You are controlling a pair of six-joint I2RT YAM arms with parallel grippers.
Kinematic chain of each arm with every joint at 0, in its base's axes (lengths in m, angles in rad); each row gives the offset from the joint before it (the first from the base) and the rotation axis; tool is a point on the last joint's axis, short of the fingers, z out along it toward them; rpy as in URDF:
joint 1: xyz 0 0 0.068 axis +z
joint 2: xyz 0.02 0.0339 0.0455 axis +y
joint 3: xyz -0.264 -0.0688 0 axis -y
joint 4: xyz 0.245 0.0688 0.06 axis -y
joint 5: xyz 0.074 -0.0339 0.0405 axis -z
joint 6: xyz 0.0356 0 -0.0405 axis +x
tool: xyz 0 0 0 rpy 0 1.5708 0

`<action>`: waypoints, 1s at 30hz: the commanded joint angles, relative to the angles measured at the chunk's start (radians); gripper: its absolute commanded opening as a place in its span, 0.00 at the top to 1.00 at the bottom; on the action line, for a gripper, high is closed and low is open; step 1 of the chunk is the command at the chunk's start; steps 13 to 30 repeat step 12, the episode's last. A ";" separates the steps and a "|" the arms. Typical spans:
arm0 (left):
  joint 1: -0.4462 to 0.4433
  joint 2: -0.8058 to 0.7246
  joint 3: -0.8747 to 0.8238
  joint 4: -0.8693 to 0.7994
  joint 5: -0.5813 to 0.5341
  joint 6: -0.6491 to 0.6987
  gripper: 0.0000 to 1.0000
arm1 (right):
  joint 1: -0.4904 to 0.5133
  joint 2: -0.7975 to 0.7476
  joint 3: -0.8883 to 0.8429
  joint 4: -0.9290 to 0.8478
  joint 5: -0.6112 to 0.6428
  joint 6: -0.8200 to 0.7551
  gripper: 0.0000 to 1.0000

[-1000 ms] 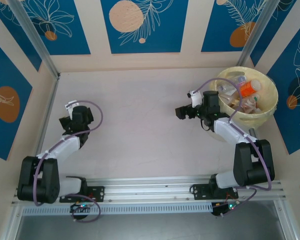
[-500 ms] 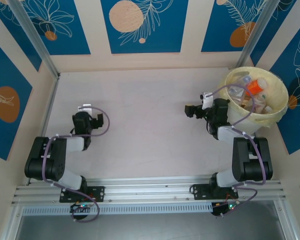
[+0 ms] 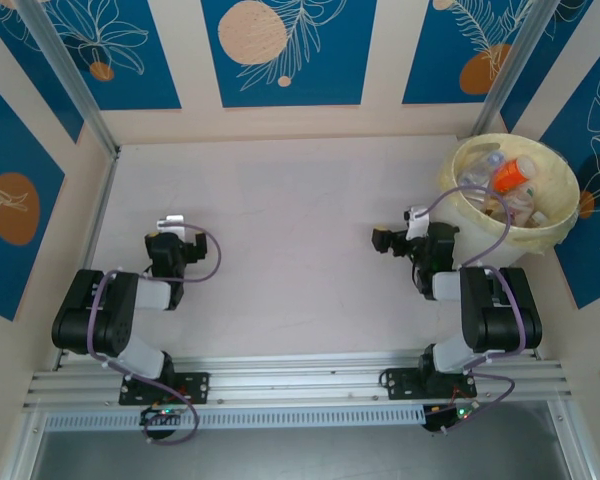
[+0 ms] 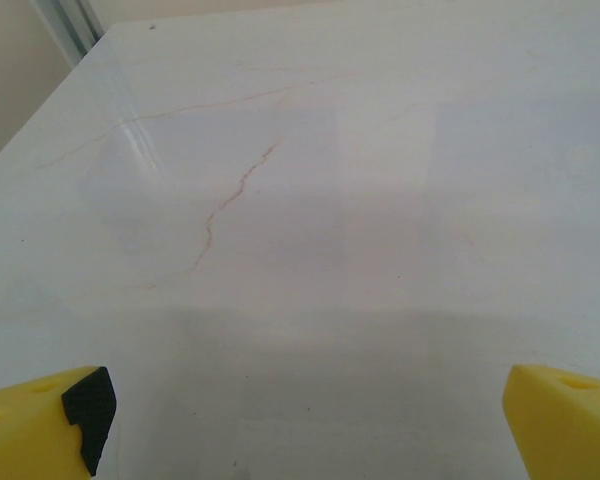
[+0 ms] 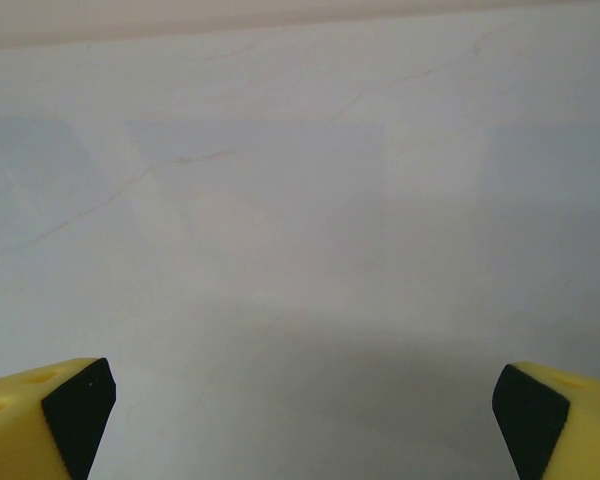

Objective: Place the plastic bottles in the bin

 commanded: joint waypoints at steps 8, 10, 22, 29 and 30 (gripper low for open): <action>-0.006 0.002 0.021 0.032 0.028 0.032 0.00 | 0.009 0.012 0.023 -0.014 0.078 0.034 0.01; -0.007 0.000 0.019 0.034 0.028 0.033 0.00 | 0.009 0.012 0.022 -0.013 0.078 0.035 0.01; -0.005 0.000 0.018 0.035 0.029 0.032 0.00 | 0.010 0.012 0.023 -0.013 0.079 0.034 0.01; -0.005 0.000 0.018 0.035 0.029 0.032 0.00 | 0.010 0.012 0.023 -0.013 0.079 0.034 0.01; -0.005 0.000 0.018 0.035 0.029 0.032 0.00 | 0.010 0.012 0.023 -0.013 0.079 0.034 0.01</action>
